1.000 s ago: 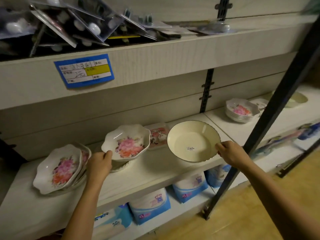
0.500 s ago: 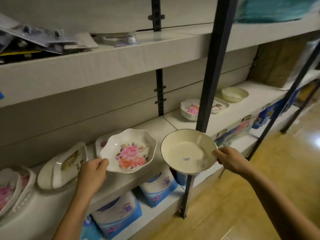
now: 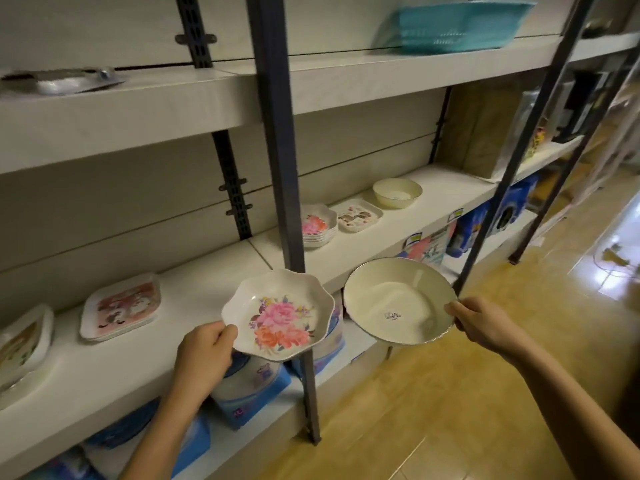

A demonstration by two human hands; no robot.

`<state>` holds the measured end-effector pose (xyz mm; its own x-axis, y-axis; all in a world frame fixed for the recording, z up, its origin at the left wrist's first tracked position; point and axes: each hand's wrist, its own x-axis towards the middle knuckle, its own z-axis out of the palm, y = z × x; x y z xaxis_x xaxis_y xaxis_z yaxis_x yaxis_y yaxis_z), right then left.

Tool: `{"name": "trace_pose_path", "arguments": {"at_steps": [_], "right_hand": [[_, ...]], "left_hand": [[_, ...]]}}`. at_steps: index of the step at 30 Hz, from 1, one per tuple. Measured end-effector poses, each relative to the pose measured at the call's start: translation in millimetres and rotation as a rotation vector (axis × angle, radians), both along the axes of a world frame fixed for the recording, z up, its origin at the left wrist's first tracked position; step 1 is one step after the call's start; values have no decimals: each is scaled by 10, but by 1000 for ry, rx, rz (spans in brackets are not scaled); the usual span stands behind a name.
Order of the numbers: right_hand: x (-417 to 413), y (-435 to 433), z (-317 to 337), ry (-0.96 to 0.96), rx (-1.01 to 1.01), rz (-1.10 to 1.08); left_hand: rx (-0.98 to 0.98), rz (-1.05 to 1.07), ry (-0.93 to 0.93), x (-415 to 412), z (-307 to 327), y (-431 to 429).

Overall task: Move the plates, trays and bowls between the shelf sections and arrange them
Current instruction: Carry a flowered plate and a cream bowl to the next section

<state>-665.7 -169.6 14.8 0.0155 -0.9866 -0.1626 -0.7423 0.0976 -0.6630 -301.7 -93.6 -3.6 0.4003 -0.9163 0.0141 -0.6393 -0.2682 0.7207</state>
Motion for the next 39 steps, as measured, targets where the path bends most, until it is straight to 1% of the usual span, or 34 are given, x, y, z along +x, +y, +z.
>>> {"name": "trace_pose_path", "arguments": {"at_steps": [6,8,10,14,17,25,31,33,39], "right_hand": [[-672,-196,-113,-26,22,-94],[-858,-300,-169,-23,32,-126],[-1007,-430,-218,-19,34,-149],[-1225,-792,-266,-15,39,-164],[-1319,-1186,-235,-17,41,-162],[-1201,-2281,-242,-84,7,-68],[-1114,-2917,-278,-143,59,113],[-1110,-3210,-294,-127,59,162],[-1051,-4019,-274,-52,48,300]], "left_hand": [[-8,-93,3,-725,41,-384],[-8,-113,30,-926,53,-558],[-9,-111,66,-1065,29,-769],[-15,-79,60,-1225,-61,-1237],[-21,-63,90,-1323,-98,-1565],[-52,40,133,-1426,-52,-2178],[-47,171,95,-1434,27,-2390],[-41,216,84,-1425,38,-2481],[-17,410,130,-1297,-30,-2784]]}}
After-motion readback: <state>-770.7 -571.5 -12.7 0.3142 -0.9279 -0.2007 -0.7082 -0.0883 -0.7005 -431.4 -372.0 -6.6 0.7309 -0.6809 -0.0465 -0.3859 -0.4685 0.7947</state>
